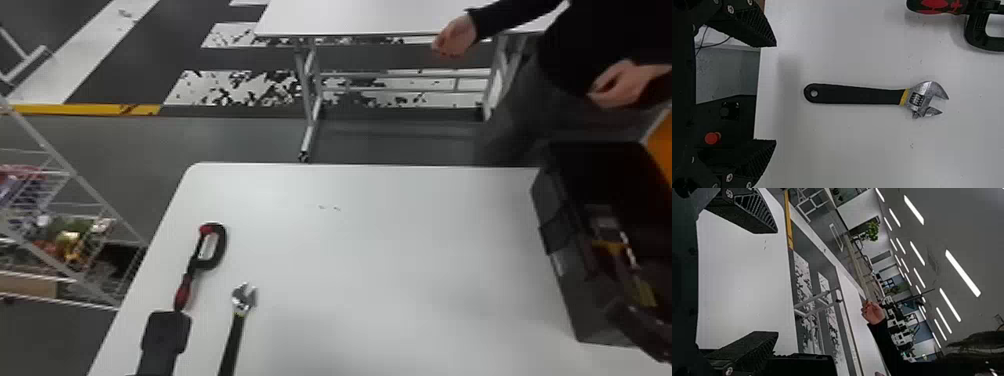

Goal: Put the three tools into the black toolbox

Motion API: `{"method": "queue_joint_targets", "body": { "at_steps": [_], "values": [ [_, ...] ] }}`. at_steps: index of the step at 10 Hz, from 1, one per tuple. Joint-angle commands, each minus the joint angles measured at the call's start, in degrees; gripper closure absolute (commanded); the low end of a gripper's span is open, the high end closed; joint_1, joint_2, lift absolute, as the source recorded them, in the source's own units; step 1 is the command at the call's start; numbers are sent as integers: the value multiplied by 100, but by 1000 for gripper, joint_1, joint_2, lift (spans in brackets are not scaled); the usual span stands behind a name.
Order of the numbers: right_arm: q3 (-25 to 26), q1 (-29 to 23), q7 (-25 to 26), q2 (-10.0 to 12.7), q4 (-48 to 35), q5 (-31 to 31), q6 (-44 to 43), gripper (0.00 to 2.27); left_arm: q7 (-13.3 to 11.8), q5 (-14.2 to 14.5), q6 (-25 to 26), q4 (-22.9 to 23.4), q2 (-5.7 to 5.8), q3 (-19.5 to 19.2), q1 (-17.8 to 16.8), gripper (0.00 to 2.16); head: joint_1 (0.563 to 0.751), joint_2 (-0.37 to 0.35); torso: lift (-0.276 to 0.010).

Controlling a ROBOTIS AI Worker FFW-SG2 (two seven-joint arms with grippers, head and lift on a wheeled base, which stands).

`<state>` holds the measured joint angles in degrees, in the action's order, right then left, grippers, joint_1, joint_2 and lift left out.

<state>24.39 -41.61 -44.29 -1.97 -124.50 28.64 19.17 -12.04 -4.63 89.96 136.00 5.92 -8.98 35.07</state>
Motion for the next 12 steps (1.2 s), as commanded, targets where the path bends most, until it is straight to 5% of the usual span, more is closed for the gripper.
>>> {"method": "queue_joint_targets", "body": {
  "at_steps": [1, 12],
  "values": [
    [-4, 119, 0, -49, 84, -8, 101, 83, 0, -64, 7, -3, 15, -42, -123, 140, 695, 124, -51],
    [39, 242, 8, -137, 172, -69, 224, 83, -9, -135, 7, -1313, 76, 107, -1284, 144, 695, 121, -51]
  ]
}}
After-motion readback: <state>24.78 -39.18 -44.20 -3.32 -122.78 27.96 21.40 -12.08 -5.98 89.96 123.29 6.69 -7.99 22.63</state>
